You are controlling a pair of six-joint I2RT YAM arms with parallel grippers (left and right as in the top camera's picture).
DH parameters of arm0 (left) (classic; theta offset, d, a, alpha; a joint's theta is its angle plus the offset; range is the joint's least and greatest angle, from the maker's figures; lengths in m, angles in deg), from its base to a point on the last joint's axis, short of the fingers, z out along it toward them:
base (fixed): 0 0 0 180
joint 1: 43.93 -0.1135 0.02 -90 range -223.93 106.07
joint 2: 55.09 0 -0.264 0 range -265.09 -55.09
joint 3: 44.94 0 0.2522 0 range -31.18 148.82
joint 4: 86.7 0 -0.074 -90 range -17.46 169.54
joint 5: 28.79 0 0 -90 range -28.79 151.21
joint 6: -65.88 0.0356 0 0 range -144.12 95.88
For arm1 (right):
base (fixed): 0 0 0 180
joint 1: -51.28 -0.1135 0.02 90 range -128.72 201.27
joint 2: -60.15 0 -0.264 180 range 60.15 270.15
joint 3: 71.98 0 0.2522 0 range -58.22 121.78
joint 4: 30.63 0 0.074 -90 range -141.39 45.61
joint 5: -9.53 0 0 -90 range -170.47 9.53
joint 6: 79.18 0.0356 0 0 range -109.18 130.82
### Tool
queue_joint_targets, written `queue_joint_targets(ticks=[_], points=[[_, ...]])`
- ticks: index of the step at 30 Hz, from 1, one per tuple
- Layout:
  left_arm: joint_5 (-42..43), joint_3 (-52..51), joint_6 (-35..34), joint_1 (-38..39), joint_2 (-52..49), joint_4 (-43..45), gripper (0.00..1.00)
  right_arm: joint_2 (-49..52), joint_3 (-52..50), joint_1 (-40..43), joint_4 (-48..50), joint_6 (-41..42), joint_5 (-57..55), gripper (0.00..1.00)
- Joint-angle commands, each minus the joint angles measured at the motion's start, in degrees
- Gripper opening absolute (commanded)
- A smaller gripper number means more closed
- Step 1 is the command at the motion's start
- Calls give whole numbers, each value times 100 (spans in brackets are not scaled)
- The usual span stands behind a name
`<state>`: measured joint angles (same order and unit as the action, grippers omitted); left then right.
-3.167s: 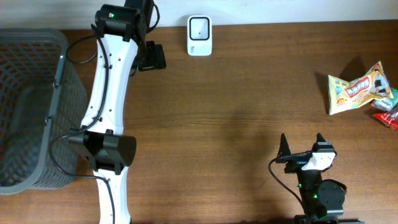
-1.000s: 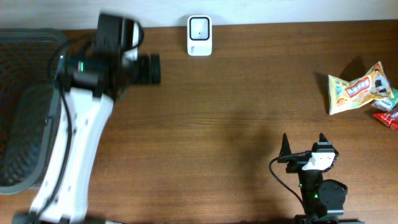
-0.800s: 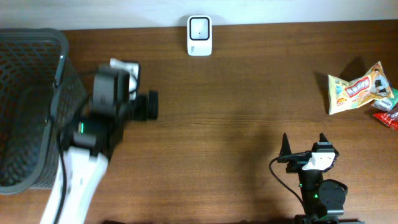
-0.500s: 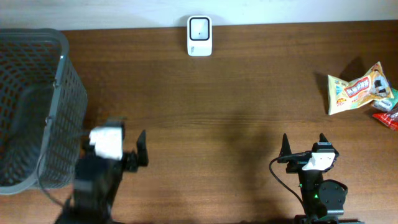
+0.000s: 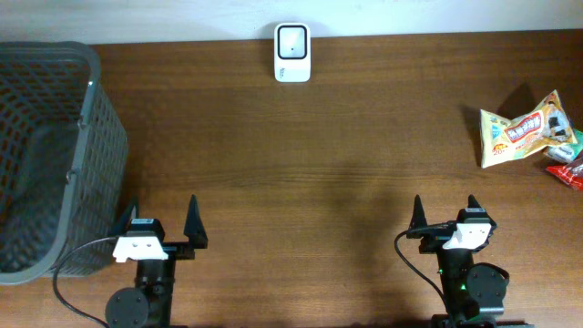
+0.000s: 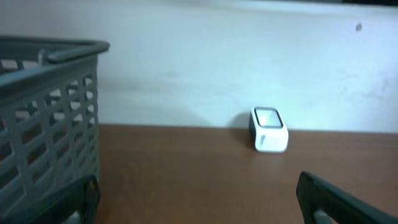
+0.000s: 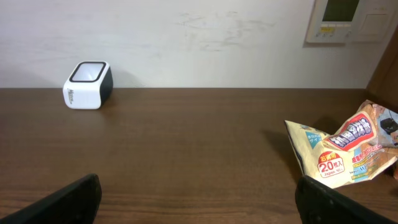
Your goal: Scan the item barcode
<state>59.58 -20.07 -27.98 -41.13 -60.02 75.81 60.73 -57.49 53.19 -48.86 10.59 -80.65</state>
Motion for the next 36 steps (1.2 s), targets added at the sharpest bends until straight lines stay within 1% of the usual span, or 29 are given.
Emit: queue_joint_targets(ticks=[1,4,10,14,16,24,36], points=[[365,-413,92,-260,201,498,99,-39,-42,37,-26,24,-35,98],[378,-610,96,-326,479,686,99,-39,-42,37,-26,24,-37,99],[382,-1069,96,-337,466,1473,99,-39,-42,37,-24,24,-35,98],[382,-1064,295,-396,466,1554,99,-39,-42,37,-24,24,-37,98],[382,-1064,330,-468,466,1412,99,-39,-42,37,-26,24,-35,99],[382,-1064,315,-490,466,-111,99,-39,-42,37,-26,24,-35,99],[343,-1064,306,-483,466,-109,99,-39,-42,37,-26,24,-35,99]])
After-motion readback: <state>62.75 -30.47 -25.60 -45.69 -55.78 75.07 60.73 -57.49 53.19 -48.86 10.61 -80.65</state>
